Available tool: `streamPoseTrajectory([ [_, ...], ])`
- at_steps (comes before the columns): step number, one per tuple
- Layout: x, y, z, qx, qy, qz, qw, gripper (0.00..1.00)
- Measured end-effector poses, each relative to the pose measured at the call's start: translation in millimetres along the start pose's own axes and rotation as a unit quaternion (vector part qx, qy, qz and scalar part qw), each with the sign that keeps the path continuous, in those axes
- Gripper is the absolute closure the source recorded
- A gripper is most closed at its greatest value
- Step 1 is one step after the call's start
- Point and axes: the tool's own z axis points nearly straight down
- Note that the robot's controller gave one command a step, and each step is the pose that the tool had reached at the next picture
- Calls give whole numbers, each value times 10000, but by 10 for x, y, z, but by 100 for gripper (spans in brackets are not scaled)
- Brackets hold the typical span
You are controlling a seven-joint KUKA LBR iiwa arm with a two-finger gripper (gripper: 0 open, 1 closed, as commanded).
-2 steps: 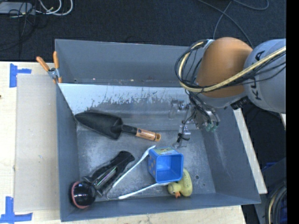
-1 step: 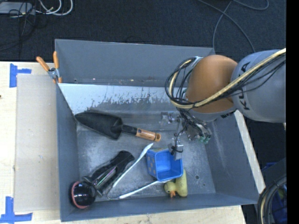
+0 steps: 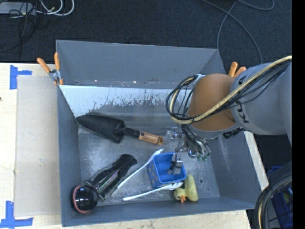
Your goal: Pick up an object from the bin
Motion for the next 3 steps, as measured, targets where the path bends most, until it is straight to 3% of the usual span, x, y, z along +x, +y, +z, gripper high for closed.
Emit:
streamPoseTrajectory([
  [1,112,-32,284,-8,-100,-348,9993,0],
  [2,77,-66,367,-8,-42,281,9996,0],
  [3,71,49,355,-7,-73,-237,9997,0],
])
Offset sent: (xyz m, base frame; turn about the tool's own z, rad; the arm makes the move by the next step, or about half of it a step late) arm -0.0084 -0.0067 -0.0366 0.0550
